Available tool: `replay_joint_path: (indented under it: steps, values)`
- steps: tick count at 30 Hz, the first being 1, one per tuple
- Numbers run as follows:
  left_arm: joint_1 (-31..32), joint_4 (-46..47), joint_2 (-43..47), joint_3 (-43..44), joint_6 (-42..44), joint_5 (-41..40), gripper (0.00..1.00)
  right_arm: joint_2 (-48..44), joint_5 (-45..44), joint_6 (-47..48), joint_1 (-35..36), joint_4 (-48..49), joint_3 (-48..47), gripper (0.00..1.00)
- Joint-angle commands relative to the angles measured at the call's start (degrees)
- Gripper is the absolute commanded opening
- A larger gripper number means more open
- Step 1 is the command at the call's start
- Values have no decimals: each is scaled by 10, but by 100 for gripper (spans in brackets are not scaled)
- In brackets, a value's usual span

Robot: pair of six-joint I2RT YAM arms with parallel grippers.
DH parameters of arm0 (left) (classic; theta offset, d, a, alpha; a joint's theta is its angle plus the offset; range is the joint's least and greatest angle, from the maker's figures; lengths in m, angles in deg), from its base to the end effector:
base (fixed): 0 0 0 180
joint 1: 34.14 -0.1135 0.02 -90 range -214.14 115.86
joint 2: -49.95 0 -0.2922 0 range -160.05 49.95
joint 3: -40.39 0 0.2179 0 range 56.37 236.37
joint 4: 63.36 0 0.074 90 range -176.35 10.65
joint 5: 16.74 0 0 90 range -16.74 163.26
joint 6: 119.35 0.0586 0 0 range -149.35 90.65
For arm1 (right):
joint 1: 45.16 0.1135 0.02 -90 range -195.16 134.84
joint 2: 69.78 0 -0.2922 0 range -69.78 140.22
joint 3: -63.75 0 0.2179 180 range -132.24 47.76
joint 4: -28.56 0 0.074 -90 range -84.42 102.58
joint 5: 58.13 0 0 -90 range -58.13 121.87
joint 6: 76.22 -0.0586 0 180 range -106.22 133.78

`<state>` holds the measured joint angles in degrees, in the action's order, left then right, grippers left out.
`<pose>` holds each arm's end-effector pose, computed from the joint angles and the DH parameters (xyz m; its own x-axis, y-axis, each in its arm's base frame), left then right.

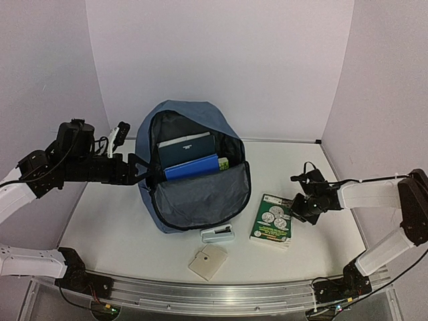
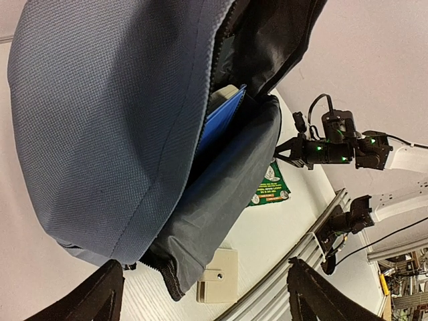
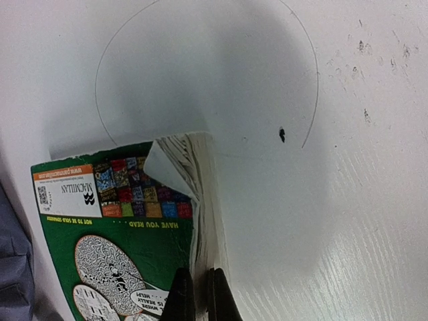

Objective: Pack the student bag
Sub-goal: Pick up the book from the center of the board.

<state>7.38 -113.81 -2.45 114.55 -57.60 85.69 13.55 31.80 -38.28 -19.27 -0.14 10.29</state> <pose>0.1108 -0.1150 0.3628 -0.6899 -0.0065 -0.7238 0.5246 0.6845 -0.5062 0.2197 0.1065 0.1821 -0.8159 0.4806 -0.3214 0.3373 0.8471 0.4106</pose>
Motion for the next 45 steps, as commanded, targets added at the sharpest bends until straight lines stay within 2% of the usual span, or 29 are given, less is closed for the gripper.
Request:
replay_joint_path:
  steps: [1,9,13,20,26,37,45]
  values:
    - [1,17,-8,34,15,20,82,-33,31,-12,1,-4,26,0]
    - [13,70,-54,64,12,71,77,-248,24,-38,1,1,52,0]
    - [28,98,-80,76,11,81,77,-315,41,-45,1,6,54,0]
    - [107,131,-139,108,21,46,76,-338,86,-26,1,28,40,0]
    - [183,196,-202,119,24,8,76,-373,129,-15,1,51,24,0]
    - [215,319,-287,133,2,32,77,-437,233,-34,2,68,-66,0]
    - [226,372,-354,161,-7,54,82,-410,329,-82,2,174,-141,0]
